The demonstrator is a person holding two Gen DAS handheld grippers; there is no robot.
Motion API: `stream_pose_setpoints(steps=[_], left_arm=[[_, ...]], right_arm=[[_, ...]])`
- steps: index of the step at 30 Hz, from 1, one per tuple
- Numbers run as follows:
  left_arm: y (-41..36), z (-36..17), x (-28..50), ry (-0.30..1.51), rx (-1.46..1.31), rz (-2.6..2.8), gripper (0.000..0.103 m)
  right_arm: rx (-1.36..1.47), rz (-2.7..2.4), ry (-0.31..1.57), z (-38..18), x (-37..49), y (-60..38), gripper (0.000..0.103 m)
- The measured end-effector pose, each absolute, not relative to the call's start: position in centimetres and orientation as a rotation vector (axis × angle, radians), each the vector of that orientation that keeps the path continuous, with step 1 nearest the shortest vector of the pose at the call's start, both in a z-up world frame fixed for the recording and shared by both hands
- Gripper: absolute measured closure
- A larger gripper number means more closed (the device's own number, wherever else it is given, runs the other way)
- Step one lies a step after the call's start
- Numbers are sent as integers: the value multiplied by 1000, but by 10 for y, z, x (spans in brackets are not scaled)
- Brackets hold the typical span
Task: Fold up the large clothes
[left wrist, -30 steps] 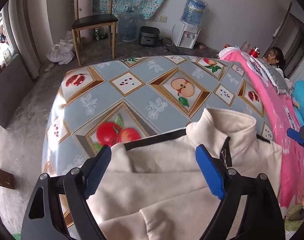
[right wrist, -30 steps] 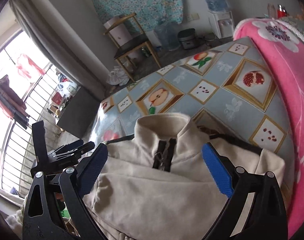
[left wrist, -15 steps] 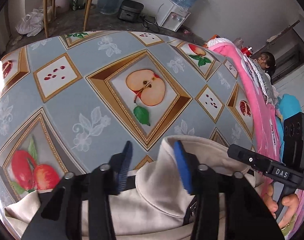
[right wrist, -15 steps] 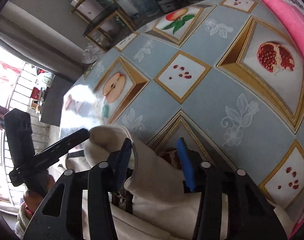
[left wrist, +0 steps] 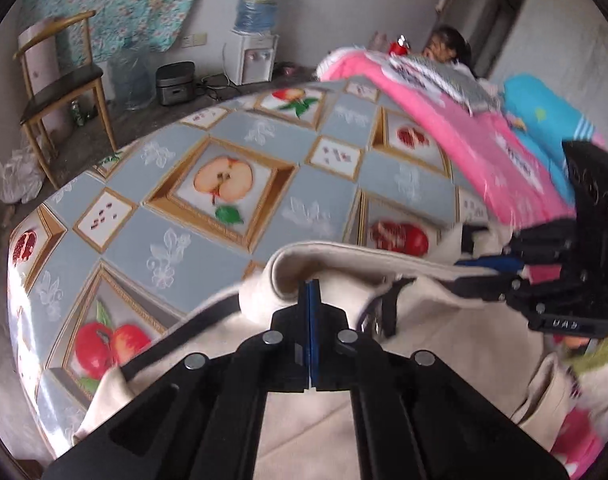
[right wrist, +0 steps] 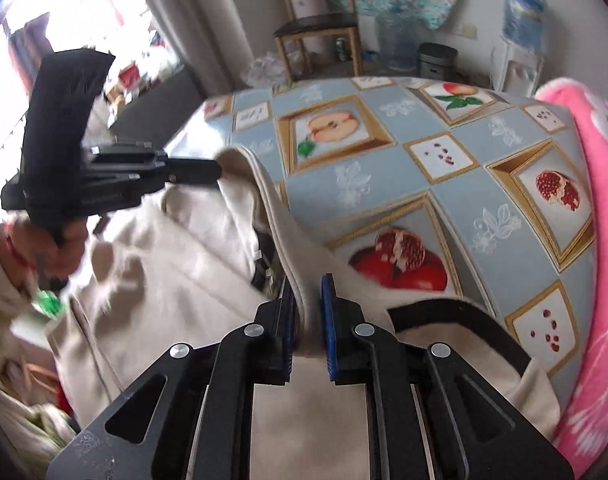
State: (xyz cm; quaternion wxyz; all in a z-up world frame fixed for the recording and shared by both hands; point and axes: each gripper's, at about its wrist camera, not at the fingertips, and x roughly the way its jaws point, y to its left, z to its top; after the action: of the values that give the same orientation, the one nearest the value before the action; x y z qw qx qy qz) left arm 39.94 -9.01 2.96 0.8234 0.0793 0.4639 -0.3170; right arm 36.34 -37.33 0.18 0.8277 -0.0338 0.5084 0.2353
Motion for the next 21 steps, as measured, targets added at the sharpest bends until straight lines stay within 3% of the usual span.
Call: stream_pose_setpoints(steps=[7, 11, 17, 19, 21], left_arm=[[-69, -24, 386, 1172, 91, -660, 103], [-39, -12, 376, 1175, -73, -724, 102], [5, 25, 398, 1077, -448, -703, 78], [-3, 17, 419, 1148, -496, -612, 69], [-23, 2, 432, 1236, -459, -584, 69]], right_arm=[[-214, 505, 1141, -25, 349, -360, 91], [-304, 508, 1140, -25, 342, -353, 92], [-415, 499, 1121, -29, 333, -344, 92], [-412, 492, 1122, -30, 334, -343, 92], [-392, 487, 1124, -28, 335, -345, 92]])
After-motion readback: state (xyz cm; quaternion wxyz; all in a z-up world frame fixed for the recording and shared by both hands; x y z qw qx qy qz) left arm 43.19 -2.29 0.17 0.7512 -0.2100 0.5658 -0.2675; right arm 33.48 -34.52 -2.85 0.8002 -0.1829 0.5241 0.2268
